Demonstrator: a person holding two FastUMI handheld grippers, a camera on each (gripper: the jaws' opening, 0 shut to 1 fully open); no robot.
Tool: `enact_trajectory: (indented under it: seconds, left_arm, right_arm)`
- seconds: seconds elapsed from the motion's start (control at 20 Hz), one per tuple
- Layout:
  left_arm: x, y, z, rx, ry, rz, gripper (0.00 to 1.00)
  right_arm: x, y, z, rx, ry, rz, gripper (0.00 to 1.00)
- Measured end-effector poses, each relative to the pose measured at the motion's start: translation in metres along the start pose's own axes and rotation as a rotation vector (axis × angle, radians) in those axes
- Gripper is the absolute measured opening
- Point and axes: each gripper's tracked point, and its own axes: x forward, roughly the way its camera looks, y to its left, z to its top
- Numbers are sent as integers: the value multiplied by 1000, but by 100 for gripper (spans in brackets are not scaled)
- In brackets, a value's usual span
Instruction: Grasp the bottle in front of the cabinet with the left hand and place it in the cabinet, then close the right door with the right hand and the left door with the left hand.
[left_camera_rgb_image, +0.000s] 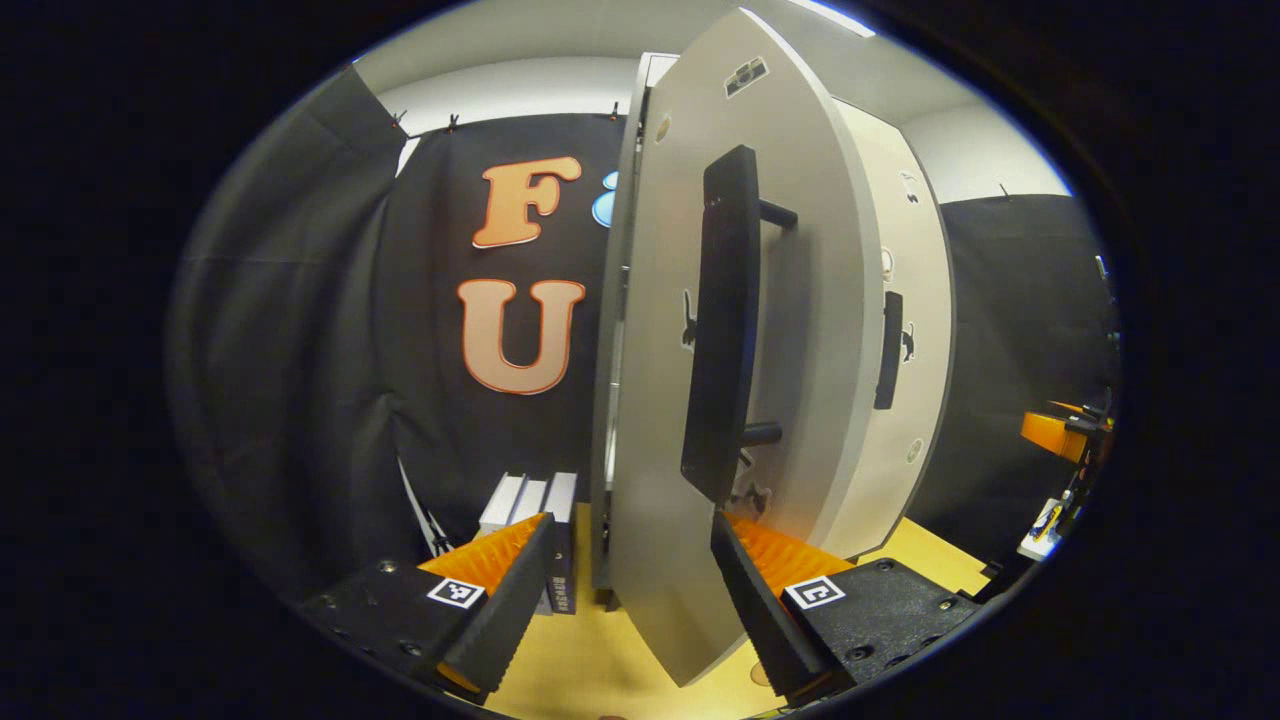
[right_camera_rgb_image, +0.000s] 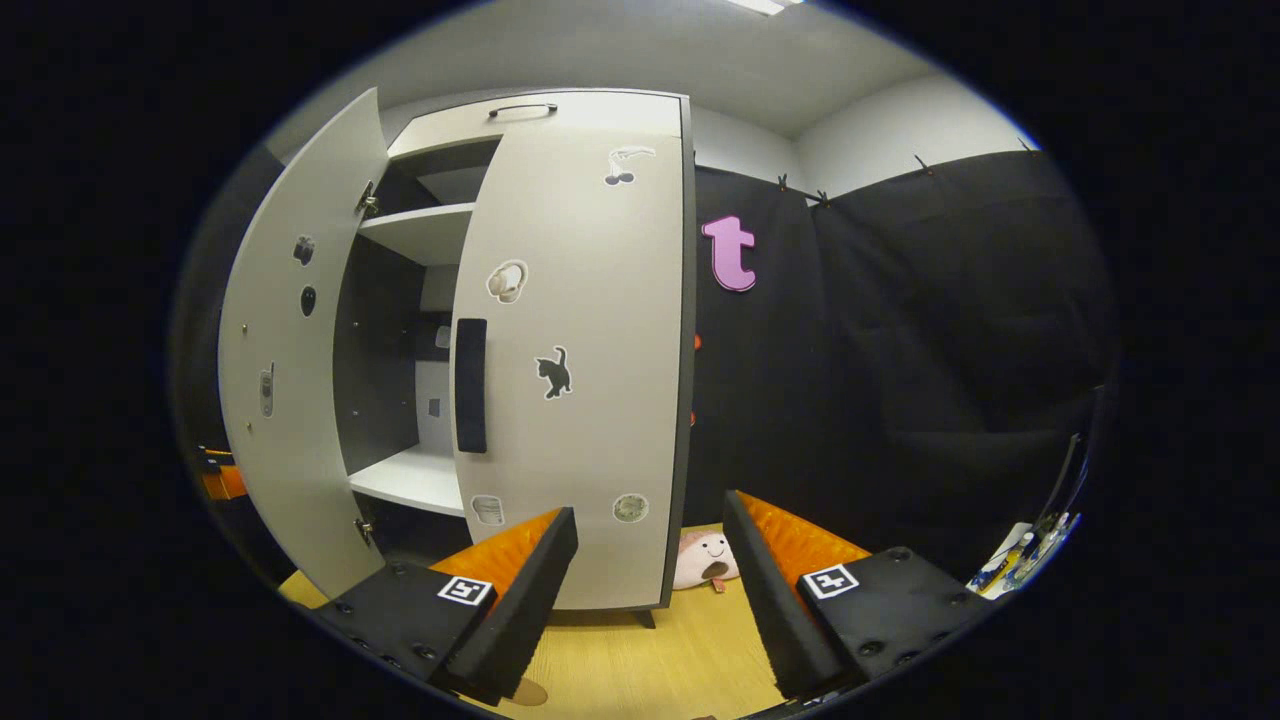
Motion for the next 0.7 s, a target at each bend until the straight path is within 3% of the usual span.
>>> enact_trajectory:
  seconds: [0.05, 0.15, 0.2, 0.45, 0.6, 0.65, 0.7]
  left_arm:
    - [4, -7, 0, -1, 2, -13, 94]
    - [13, -20, -1, -5, 4, -45, 90]
    - [18, -27, -2, -15, 3, -62, 94]
    - [49, -70, -1, -68, 10, -159, 94]
    - [80, -86, 0, -50, 4, -183, 95]
    - [90, -93, 3, -38, 0, -183, 91]
    - [98, -99, 7, -22, 1, -178, 95]
  right_arm:
    - [-4, -5, 2, 0, -5, -7, 96]
    - [-9, -18, 8, 6, -15, -22, 96]
    - [-11, -23, 11, 10, -23, -26, 96]
    - [-14, -46, 20, -29, -58, -53, 96]
    - [-12, -57, 20, -43, -63, -72, 96]
    - [-12, -57, 19, -49, -61, -69, 96]
    - [-11, -58, 19, -56, -59, -67, 96]
